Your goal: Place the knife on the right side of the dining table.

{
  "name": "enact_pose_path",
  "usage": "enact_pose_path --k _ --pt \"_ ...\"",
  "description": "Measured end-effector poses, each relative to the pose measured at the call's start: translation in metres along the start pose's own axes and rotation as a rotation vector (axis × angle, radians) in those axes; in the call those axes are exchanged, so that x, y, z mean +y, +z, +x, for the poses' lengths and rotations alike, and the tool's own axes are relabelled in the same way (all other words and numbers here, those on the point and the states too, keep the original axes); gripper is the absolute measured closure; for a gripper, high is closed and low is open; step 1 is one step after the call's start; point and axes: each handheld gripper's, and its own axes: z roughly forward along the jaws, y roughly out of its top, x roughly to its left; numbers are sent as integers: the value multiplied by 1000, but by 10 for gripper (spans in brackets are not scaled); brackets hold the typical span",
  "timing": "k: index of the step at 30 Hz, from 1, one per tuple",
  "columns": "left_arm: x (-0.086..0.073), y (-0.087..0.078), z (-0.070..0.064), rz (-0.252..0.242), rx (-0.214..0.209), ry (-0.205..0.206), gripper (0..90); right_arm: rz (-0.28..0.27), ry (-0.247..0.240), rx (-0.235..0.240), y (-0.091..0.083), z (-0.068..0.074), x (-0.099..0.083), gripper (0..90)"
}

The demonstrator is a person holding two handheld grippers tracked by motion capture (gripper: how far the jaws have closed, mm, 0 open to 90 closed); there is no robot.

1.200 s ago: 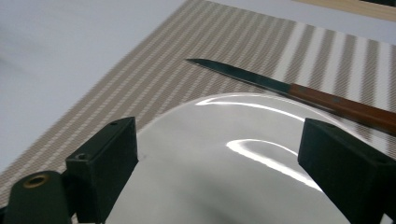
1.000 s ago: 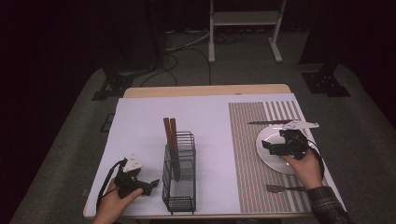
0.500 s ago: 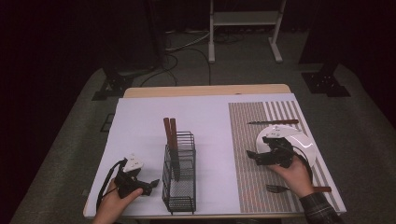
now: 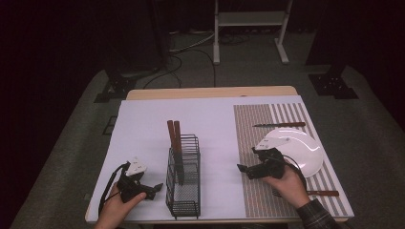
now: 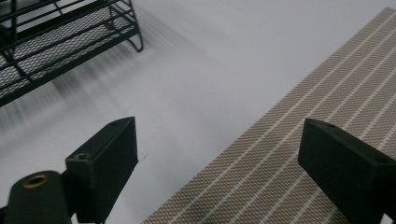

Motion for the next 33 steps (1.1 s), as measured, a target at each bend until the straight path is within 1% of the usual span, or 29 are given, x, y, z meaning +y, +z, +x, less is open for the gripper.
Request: enact_pose_path --k 3,8,15,17,20,24,27,28,29,33 --pt "0 0 0 0 0 0 0 11 -24 13 5 7 1 105" --pt "0 0 0 0 0 0 0 27 -49 42 15 18 3 105" --pt "0 0 0 0 0 0 0 69 -103 103 33 40 3 98" --pt "0 0 0 0 0 0 0 79 -128 117 38 45 2 96" --pt "0 0 0 0 0 0 0 90 -144 137 44 54 2 94" --pt "0 0 0 0 0 0 0 110 -192 147 51 64 -1 94" --pt "0 0 0 -1 0 0 0 140 -225 135 57 70 -6 92" --pt "0 0 0 -1 0 0 0 139 -223 135 59 70 -7 82" --pt "0 0 0 -1 0 0 0 135 -209 140 60 69 -8 78" --pt "0 0 0 0 0 0 0 112 -208 147 60 68 -11 76"
